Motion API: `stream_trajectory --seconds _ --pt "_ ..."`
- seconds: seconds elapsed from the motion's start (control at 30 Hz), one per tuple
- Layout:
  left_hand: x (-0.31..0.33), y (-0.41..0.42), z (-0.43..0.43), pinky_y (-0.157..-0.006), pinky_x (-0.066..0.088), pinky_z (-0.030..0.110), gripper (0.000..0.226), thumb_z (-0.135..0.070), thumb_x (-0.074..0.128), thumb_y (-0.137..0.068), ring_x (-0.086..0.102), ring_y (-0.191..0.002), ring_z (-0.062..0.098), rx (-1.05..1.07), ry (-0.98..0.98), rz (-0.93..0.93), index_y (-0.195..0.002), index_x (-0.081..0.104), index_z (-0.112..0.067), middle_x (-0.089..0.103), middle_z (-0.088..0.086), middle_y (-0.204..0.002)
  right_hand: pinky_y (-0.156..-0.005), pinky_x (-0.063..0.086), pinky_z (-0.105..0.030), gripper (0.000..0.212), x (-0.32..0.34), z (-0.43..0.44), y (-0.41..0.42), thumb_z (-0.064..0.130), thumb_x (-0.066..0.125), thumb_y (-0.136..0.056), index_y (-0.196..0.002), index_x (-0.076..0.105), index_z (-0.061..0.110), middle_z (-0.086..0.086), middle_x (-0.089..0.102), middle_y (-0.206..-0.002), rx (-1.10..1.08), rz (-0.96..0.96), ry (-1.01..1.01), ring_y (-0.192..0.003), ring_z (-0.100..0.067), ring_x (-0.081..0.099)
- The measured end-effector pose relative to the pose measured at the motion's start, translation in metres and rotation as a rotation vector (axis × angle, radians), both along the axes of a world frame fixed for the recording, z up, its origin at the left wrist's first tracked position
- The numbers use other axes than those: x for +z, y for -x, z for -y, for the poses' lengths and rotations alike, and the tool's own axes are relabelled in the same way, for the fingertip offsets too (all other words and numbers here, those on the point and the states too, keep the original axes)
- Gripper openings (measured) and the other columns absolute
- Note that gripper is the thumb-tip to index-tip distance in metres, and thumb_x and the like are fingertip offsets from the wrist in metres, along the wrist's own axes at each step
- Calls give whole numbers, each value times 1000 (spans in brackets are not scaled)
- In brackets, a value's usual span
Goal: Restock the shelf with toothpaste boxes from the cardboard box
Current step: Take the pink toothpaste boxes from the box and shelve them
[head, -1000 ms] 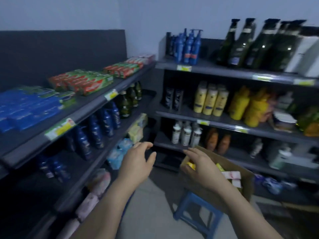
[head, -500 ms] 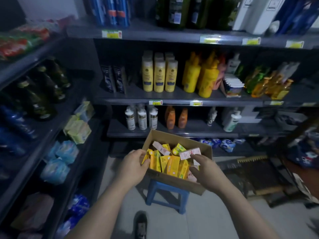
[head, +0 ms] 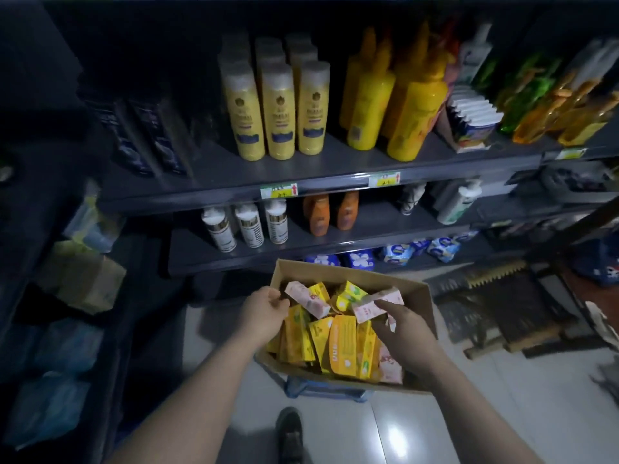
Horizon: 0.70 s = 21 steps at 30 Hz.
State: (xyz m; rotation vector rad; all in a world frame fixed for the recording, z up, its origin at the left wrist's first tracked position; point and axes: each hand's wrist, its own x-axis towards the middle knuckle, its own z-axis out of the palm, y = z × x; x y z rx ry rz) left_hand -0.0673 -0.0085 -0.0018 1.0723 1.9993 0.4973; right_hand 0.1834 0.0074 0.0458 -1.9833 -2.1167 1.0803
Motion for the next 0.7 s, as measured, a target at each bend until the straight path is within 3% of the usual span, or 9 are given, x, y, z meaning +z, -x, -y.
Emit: stream_trajectory --seconds 0.1,0.27,0.4,0.47,0.57,0.7 --pt "-32 -5 -31 -73 42 24 14 -23 57 -94 57 -89 16 13 42 26 -103 64 -15 59 -1 -97 -72 43 -23 45 -34 -21 5 25 56 -95 -139 48 21 -7 60 -130 -77 -50 75 -95 -23 63" --pt "-103 -13 -68 -52 32 20 18 -26 57 -94 50 -67 4 27 121 29 -102 64 -11 61 3 -93 -85 49 -28 45 -91 -54 8 27 56 -95 -139 49 21 -5 55 -137 -109 -58 110 -110 -20 60" --pt "-156 -14 -95 -53 36 24 14 -29 57 -93 54 -71 12 44 200 -51 -82 54 -21 63 6 -100 -88 48 -29 43 -136 -74 8 29 54 -96 -138 49 21 -3 54 -140 -105 -48 119 -114 -21 59" --pt "-178 -14 -107 -61 40 27 17 -36 58 -91 57 -81 18 47 229 -115 -88 52 -20 61 4 -104 -89 49 -30 42 -156 -80 7 28 55 -96 -137 51 21 -2 55 -138 -120 -57 109 -114 -21 59" --pt "-207 -14 -122 -71 44 33 29 -44 56 -90 56 -81 18 91 290 -147 -103 47 -20 56 -4 -91 -87 48 -29 40 -183 -86 3 29 55 -95 -135 54 21 -1 58 -135 -151 -81 94 -112 -19 60" --pt "-235 -20 -137 -60 46 30 34 -50 55 -88 58 -65 15 183 358 -108 -105 51 -21 60 -3 -79 -87 47 -25 42 -209 -87 -3 31 55 -96 -136 53 21 1 57 -136 -176 -99 95 -109 -14 60"
